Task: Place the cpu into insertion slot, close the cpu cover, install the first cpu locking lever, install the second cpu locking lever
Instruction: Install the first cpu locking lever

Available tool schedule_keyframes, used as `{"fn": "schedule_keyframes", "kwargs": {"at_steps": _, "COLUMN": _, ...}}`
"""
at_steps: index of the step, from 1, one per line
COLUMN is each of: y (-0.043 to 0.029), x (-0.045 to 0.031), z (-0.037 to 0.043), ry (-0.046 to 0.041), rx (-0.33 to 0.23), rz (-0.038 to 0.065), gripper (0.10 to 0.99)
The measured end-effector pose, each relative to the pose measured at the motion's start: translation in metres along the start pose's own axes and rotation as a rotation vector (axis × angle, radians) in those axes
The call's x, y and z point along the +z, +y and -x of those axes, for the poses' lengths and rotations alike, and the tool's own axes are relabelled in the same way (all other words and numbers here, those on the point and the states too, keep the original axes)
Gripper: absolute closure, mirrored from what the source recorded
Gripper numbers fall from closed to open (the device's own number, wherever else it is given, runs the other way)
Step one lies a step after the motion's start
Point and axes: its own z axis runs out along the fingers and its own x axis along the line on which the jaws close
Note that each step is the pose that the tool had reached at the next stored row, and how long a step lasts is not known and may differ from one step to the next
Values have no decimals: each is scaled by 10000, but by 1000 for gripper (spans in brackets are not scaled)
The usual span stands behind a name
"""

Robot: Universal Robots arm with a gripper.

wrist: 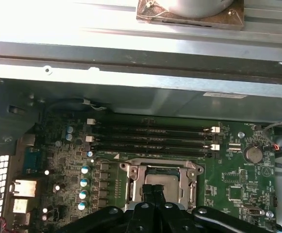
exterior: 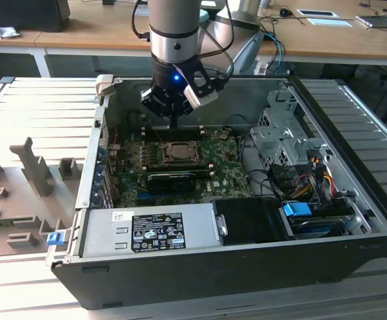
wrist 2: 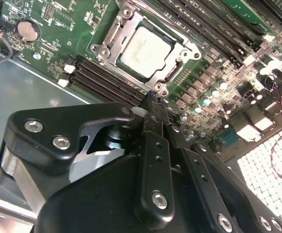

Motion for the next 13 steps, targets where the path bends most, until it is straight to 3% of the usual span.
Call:
{"fn": "schedule_keyframes", "kwargs": {"at_steps": 2, "y": 1, "x": 12, "z": -40, "ry": 1, "rx": -1, "rz": -1, "gripper": 980}}
{"fn": "schedule_keyframes", "kwargs": {"at_steps": 10, "y": 21, "x": 64, "z": -471, "ry": 0, "rx": 0, "rz": 2, "gripper": 980}}
{"fn": "schedule_keyframes", "kwargs": {"at_steps": 13, "y": 24, "x": 80, "z": -534, "ry": 0, "rx": 1, "rz": 1, "gripper": 980}}
